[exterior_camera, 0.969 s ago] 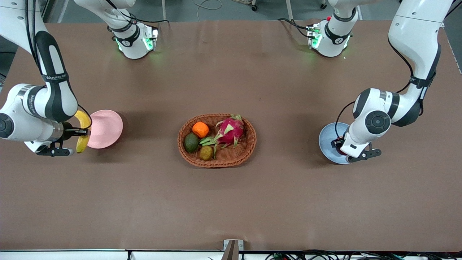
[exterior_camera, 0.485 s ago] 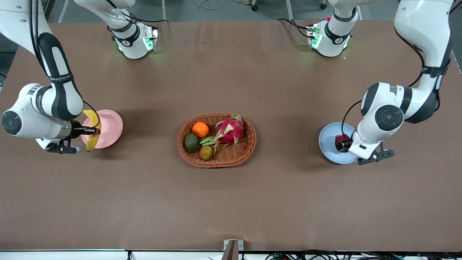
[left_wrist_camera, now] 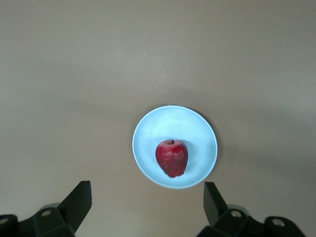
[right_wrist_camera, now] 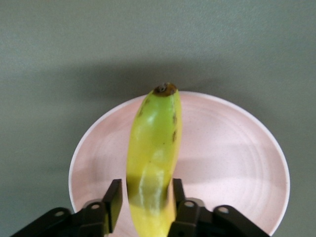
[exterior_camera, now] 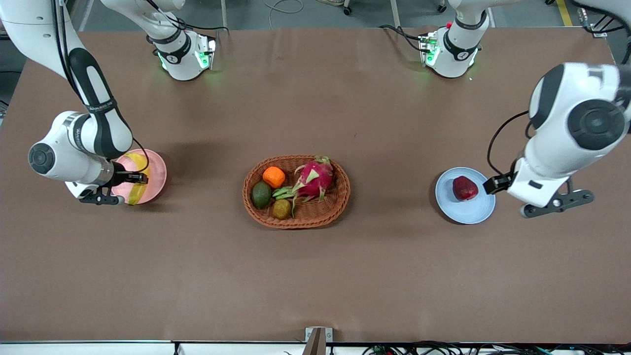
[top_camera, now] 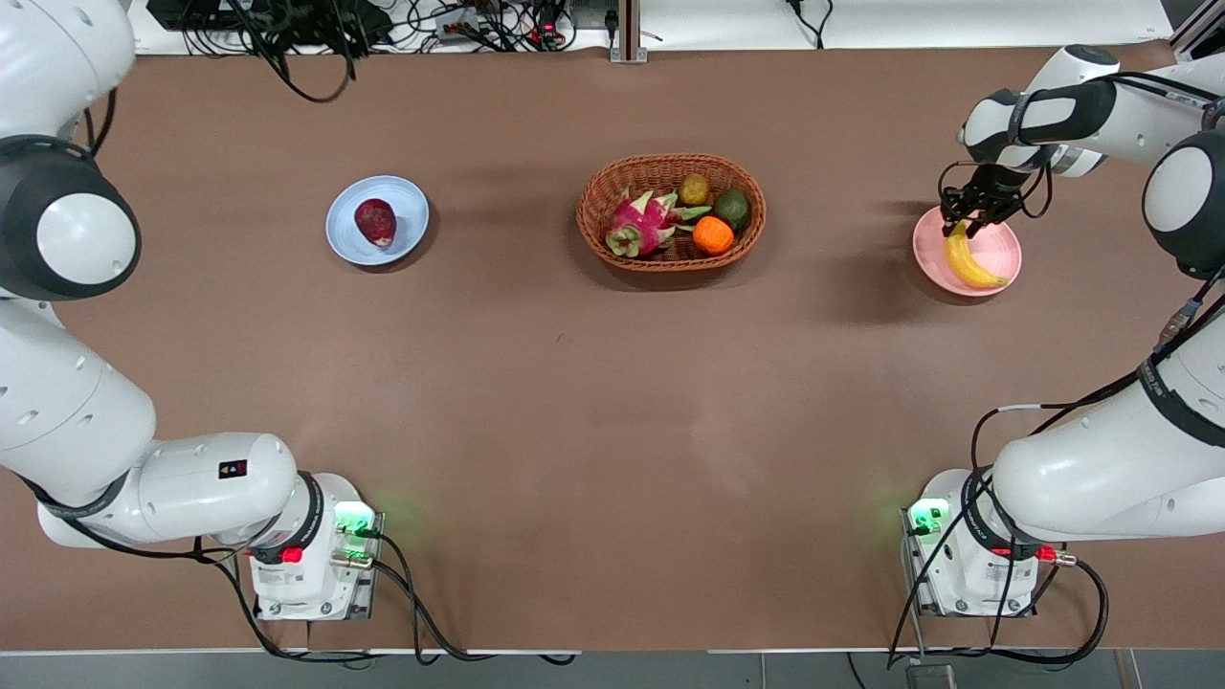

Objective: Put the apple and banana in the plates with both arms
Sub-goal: 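Lower the banana onto the pink plate while the left gripper releases the apple, then open the right gripper and withdraw both grippers from the plates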

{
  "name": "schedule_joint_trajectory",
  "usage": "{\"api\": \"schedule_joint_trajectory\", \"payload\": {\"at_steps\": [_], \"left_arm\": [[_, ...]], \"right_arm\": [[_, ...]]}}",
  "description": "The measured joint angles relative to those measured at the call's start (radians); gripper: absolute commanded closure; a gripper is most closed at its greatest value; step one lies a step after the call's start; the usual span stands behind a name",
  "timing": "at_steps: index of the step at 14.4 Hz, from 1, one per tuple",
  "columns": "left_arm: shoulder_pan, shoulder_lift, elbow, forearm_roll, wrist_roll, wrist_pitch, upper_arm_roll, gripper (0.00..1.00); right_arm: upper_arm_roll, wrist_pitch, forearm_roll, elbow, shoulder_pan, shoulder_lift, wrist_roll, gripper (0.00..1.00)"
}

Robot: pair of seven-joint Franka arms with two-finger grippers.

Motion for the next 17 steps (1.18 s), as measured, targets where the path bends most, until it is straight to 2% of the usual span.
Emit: {"api": "schedule_joint_trajectory", "payload": {"at_steps": [3, 5, 8, 11, 12, 15, 17], "left_arm": [[0.015, -0.037, 0.056, -0.040, 0.070, -0.049, 0.004, 0.00], [0.049, -0.094, 0.062, -0.112, 0.178, -0.070, 0.004, 0.00], [0.100, -0.177, 0.062, -0.173, 0.339, -0.125, 0.010, 0.00], [0.090, -0.240, 0.055, -0.189, 0.366, -0.171, 0.026, 0.00], [0.059, -0.256, 0.051, -0.194, 0.366, -0.183, 0.054, 0.00], [-0.110, -0.290, 0.039, -0.238, 0.366, -0.229, 0.230, 0.00], [-0.157, -0.315, 0.009, -0.269, 0.367, -0.235, 0.294, 0.00]], "right_arm": [[-0.001, -0.058, 0.000, 0.015, 0.001, -0.063, 0.002, 0.00], [-0.006, -0.189, 0.000, 0.079, -0.003, -0.155, 0.002, 0.00], [-0.016, -0.441, 0.000, 0.278, -0.020, -0.246, 0.002, 0.00], [-0.014, -0.609, 0.000, 0.501, -0.021, -0.260, 0.013, 0.00], [-0.012, -0.636, 0.000, 0.549, -0.021, -0.259, 0.026, 0.00], [-0.003, -0.681, -0.001, 0.628, -0.018, -0.253, 0.082, 0.00], [0.000, -0.685, -0.032, 0.657, -0.004, -0.247, 0.091, 0.00]]}}
